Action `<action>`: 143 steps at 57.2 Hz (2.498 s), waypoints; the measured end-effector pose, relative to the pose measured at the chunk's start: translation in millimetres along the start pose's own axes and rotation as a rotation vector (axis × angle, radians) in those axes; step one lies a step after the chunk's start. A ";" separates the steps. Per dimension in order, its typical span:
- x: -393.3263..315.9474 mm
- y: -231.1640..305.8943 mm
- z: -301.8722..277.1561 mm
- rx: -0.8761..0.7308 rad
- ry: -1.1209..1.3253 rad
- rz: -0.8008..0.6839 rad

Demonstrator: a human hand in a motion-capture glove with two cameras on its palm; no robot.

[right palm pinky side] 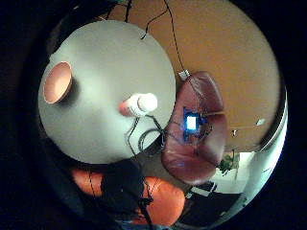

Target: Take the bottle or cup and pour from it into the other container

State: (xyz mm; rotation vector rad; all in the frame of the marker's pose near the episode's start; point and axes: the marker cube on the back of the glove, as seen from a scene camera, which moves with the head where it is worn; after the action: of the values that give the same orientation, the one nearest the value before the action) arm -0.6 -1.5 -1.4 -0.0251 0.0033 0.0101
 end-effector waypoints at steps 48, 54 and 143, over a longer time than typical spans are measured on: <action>38.3 -13.9 -5.8 0.169 0.029 -0.007; 49.2 -4.9 -4.6 0.192 0.029 0.015; 202.7 123.9 102.3 0.306 -0.552 0.226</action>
State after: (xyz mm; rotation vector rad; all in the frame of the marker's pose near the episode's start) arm 201.2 126.9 97.1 0.2852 -0.5438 0.2419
